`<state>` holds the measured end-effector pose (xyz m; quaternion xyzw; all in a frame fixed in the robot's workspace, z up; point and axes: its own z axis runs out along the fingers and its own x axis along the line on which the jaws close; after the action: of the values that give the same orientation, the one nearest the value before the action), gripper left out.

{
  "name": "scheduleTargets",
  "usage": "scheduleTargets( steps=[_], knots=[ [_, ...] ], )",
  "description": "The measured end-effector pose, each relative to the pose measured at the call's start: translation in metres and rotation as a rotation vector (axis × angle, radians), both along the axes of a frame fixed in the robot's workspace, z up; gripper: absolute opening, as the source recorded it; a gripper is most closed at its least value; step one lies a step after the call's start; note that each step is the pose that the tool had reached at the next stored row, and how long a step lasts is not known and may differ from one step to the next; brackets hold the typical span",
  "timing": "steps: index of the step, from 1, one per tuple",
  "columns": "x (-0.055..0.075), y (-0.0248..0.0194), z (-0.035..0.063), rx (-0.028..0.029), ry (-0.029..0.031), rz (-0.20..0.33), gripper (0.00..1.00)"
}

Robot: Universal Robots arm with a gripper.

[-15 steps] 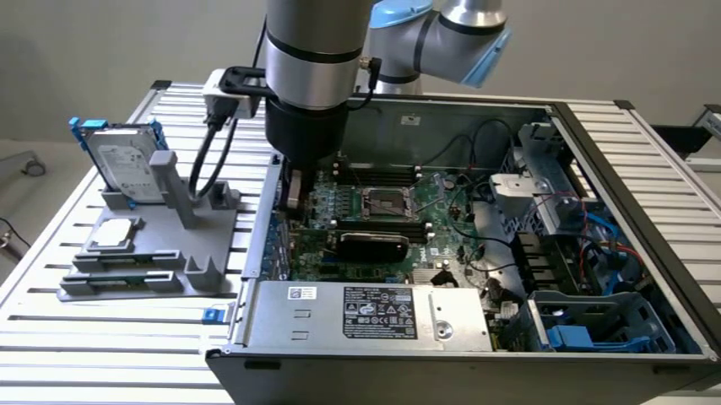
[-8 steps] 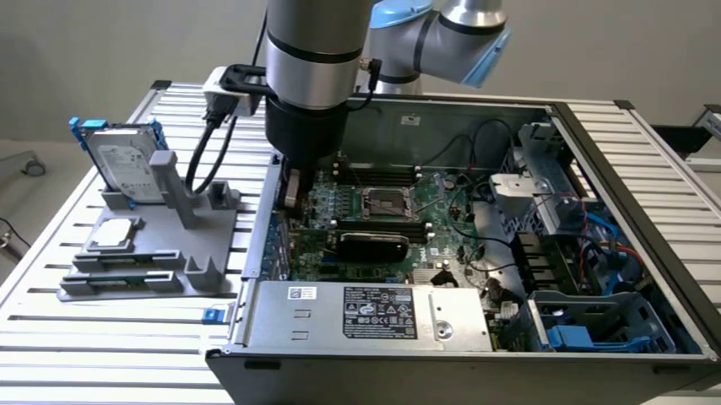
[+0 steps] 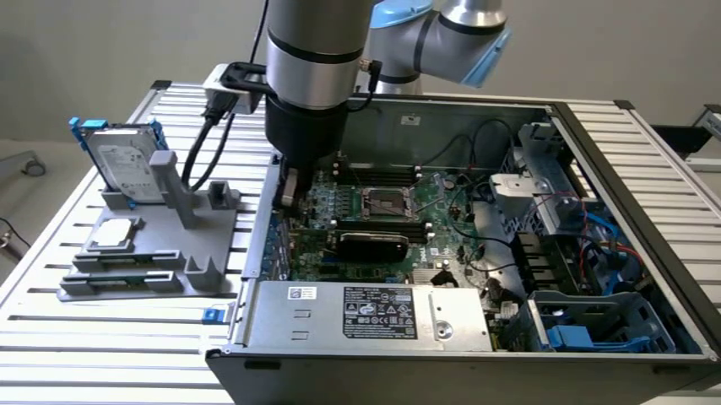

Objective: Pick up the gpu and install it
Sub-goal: 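Press down on the gpu until it lock into place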

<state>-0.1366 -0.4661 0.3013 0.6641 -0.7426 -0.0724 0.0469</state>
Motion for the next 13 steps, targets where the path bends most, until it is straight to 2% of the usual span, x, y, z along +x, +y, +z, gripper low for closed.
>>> scheduleTargets(
  steps=[4, 10, 13],
  knots=[
    [0.0002, 0.0000, -0.0001, 0.0002, 0.0069, -0.012, 0.11],
    [0.0009, 0.0000, -0.0002, 0.0003, 0.0131, -0.028, 0.11],
    [0.0033, 0.0001, 0.0000, 0.0001, 0.0195, -0.031, 0.11]
  ],
)
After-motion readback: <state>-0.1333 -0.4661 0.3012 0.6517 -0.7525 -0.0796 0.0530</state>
